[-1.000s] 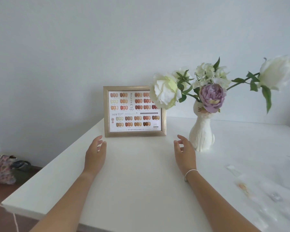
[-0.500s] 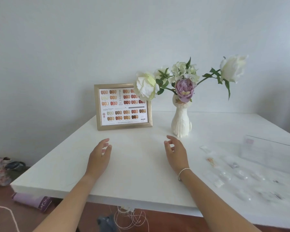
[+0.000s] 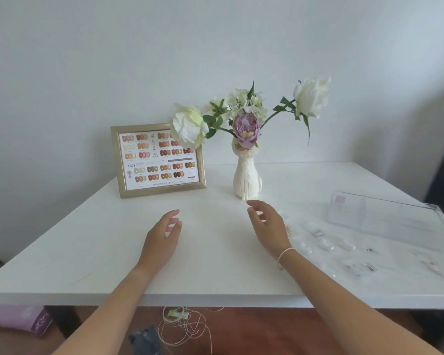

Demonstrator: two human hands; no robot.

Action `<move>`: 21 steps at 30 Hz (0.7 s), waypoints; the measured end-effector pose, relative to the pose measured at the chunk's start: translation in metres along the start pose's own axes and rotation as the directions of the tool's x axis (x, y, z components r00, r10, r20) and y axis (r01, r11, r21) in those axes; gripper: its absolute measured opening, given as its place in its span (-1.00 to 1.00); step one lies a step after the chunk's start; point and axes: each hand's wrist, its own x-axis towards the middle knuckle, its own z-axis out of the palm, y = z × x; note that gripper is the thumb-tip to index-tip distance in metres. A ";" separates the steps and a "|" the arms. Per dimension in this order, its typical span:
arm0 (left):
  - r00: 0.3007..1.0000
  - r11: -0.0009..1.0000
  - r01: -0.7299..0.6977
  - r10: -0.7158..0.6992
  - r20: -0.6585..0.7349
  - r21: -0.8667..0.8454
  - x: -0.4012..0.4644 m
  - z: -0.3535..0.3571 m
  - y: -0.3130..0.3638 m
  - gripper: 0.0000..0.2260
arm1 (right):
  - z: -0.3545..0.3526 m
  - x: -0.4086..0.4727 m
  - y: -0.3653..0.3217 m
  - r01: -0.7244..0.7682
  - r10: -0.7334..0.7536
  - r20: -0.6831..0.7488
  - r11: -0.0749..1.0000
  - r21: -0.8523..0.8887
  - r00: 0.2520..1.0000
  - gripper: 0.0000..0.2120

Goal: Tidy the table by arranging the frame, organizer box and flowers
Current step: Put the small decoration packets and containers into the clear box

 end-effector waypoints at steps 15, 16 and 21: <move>0.867 0.944 -0.320 0.257 0.426 0.081 -0.020 0.125 0.073 -0.75 | -0.125 0.038 0.012 0.053 0.242 0.343 0.745 -0.665 0.908 -0.73; 0.848 0.925 -0.363 0.279 0.451 0.110 -0.022 0.129 0.077 -0.74 | -0.130 0.039 0.012 0.061 0.277 0.363 0.715 -0.696 0.890 -0.70; 0.761 0.827 -0.525 0.351 0.546 0.200 -0.026 0.137 0.086 -0.73 | -0.142 0.039 0.015 0.072 0.416 0.400 0.614 -0.786 0.817 -0.58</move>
